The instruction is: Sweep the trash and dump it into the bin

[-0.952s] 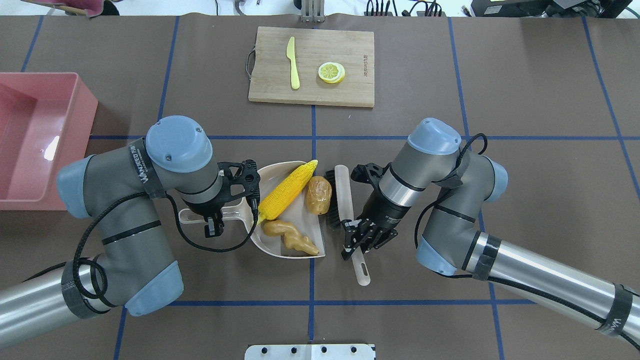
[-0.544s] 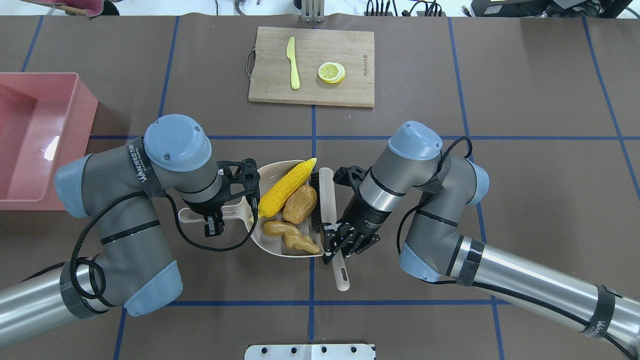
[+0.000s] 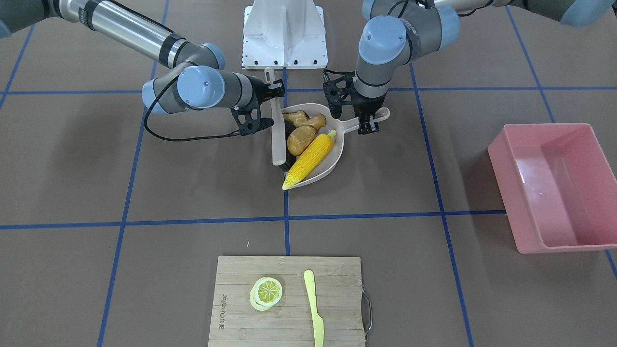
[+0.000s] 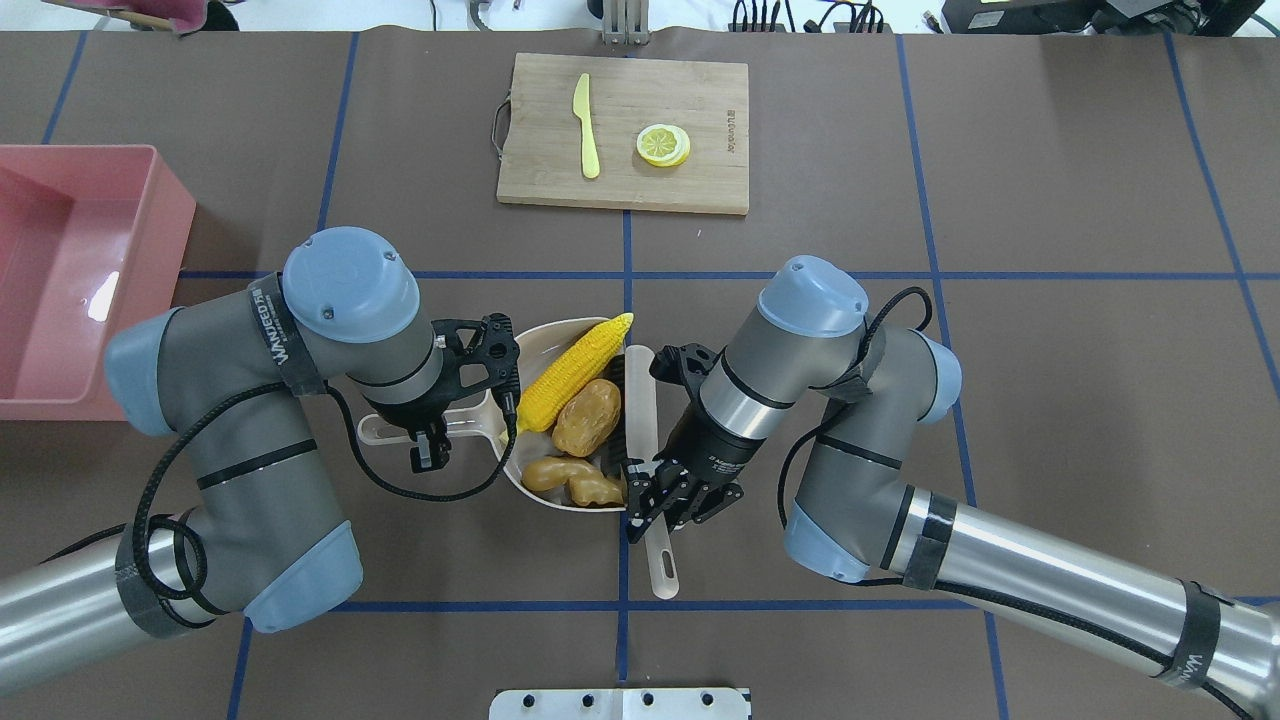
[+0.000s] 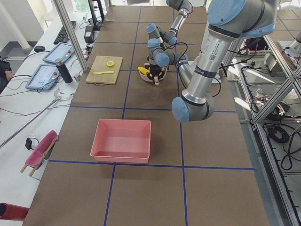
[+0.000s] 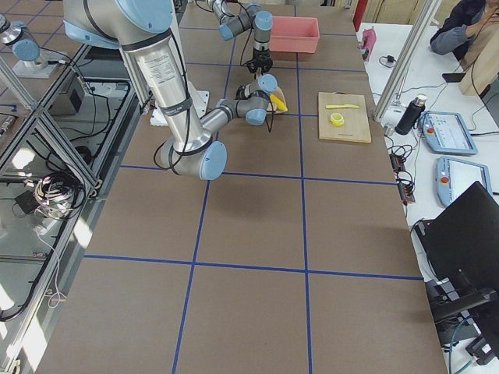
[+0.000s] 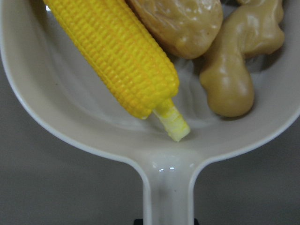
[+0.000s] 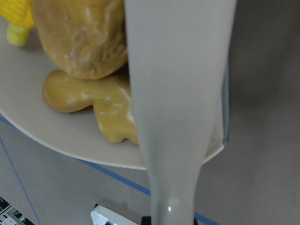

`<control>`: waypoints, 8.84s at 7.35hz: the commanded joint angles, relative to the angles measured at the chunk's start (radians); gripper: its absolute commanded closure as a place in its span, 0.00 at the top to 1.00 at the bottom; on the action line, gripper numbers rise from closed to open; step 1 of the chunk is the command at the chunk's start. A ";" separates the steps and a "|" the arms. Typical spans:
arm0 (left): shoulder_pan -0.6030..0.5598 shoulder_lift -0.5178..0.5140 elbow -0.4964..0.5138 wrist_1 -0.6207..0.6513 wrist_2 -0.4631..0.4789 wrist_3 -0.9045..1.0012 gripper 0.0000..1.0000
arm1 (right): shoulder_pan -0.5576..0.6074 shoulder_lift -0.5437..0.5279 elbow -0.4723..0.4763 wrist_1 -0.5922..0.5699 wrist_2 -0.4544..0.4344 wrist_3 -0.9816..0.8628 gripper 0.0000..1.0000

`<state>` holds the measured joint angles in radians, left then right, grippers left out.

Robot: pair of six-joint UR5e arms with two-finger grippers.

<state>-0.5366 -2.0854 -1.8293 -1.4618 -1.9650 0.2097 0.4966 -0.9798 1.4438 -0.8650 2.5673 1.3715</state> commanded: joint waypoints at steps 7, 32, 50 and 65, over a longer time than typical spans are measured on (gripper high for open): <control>0.001 0.011 0.007 -0.201 0.032 -0.172 0.00 | 0.238 -0.086 0.043 -0.003 0.169 0.006 0.00; -1.143 0.944 -0.219 -0.033 -0.556 0.406 0.00 | 0.599 -0.481 0.452 -1.301 -0.182 -1.261 0.00; -0.778 0.573 -0.232 0.621 0.113 0.605 0.00 | 0.231 -0.660 0.503 -0.776 -0.145 -0.632 0.00; -0.784 0.305 -0.240 0.308 -0.446 0.504 0.00 | 0.675 -0.611 0.459 -0.784 -0.344 -0.890 1.00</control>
<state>-1.4321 -1.6791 -2.1209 -1.1490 -2.3630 0.7323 1.0974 -1.5924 1.9208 -1.6476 2.3249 0.6281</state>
